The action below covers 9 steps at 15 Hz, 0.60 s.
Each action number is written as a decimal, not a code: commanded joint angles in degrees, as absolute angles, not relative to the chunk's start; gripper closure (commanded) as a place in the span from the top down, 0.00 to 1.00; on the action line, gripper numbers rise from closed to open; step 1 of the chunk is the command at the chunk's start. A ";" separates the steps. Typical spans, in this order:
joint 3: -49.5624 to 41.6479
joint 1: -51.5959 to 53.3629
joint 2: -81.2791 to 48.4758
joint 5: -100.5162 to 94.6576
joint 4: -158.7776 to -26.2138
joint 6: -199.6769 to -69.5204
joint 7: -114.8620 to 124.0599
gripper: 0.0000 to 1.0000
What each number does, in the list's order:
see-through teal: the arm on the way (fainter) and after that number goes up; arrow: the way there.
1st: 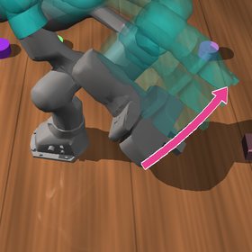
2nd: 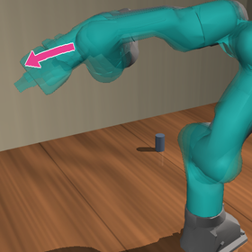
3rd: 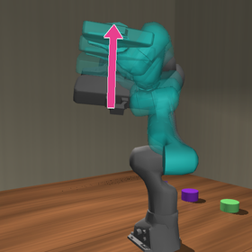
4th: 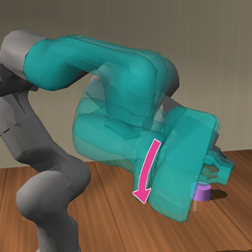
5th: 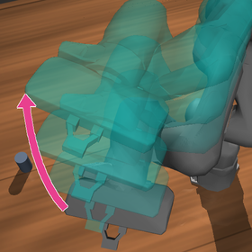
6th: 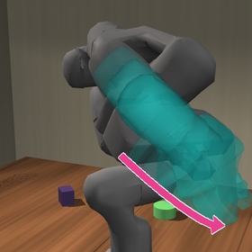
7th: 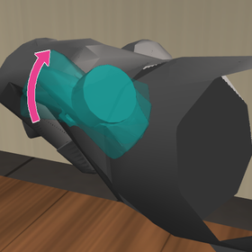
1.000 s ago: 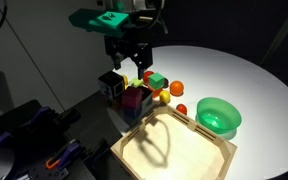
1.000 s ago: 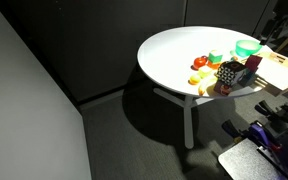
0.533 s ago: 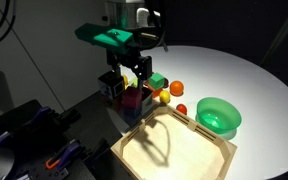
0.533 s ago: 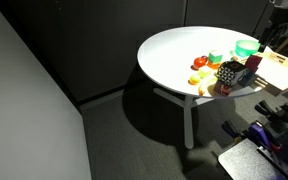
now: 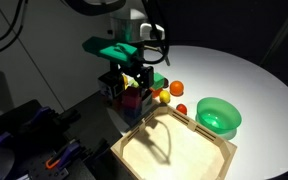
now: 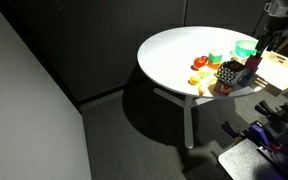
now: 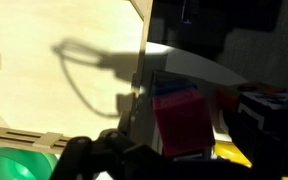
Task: Remove the mulberry pink block from the stack and drop it on the wooden tray
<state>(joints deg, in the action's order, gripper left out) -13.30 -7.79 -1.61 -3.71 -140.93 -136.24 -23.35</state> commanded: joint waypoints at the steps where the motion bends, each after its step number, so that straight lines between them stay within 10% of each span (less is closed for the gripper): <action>1: -12.38 -9.32 -3.77 -3.89 -139.51 -136.97 -24.58 1.00; 7: -12.01 -9.56 -6.06 -5.18 -138.80 -137.53 -23.03 0.97; 8: -11.98 -9.52 -6.35 -5.46 -138.74 -137.77 -22.67 0.74; 9: -11.97 -9.52 -6.57 -5.64 -138.67 -138.02 -22.51 0.72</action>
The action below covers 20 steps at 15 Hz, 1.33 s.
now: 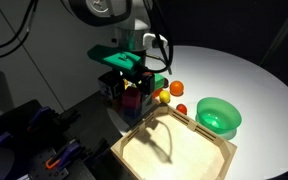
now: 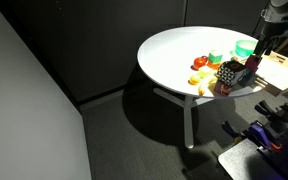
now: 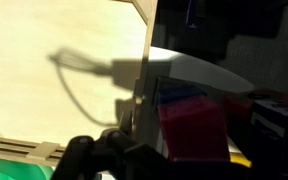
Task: Remove the mulberry pink block from the stack and drop it on the wooden tray
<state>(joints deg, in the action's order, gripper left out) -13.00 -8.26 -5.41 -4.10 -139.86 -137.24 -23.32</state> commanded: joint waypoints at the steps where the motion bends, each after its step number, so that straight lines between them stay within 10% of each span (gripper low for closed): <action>1: -11.93 -9.50 -6.80 -5.79 -138.57 -138.18 -22.35 0.71; 6: -11.76 -9.45 -6.61 -5.90 -138.23 -137.66 -21.38 0.34; 20: -13.01 -11.02 -1.92 -4.54 -138.42 -135.22 -13.57 0.31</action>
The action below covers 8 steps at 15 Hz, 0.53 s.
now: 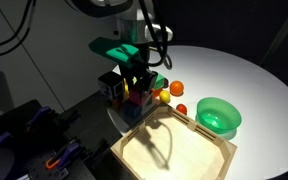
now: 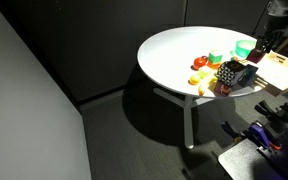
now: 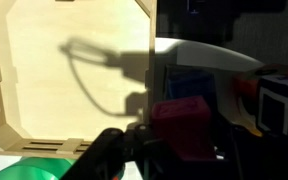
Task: Remove the mulberry pink block from the stack and drop it on the wooden tray
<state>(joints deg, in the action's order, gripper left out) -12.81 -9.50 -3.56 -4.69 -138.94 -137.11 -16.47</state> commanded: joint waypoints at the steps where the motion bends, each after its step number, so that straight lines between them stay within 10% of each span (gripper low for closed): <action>1: -13.26 -11.48 -1.75 -4.61 -138.41 -135.21 -12.59 0.31; 5: -14.07 -12.98 -1.34 -5.09 -138.56 -135.85 -10.15 0.31; 7: -14.21 -13.28 -1.02 -5.38 -139.02 -136.43 -9.36 0.82; 8: -14.20 -13.37 -0.82 -5.29 -139.21 -136.46 -8.98 0.82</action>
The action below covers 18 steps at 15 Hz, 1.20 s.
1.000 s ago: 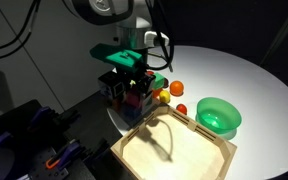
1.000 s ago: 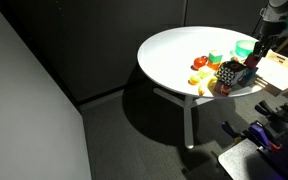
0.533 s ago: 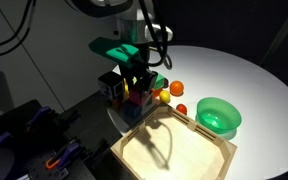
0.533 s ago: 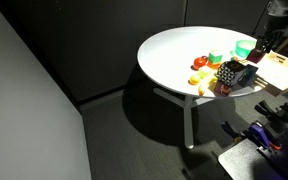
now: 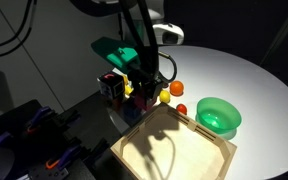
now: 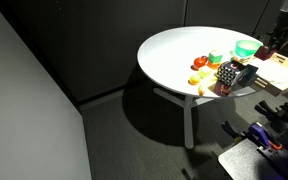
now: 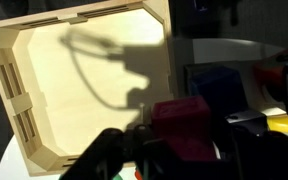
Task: Remove the mulberry pink block from the stack and drop it on the wooden tray
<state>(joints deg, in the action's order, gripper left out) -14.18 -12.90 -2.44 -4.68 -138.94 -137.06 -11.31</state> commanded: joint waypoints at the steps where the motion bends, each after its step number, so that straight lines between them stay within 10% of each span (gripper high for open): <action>1: -14.20 -13.40 -0.53 -5.48 -139.52 -136.80 -8.74 0.86; 3: -14.11 -13.33 0.15 -5.19 -140.01 -136.80 -8.72 0.99; 18: -9.43 -9.62 12.25 -5.07 -145.92 -134.32 -5.45 1.00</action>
<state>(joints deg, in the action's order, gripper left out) -10.55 -10.30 7.82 -4.68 -143.77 -134.76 -7.70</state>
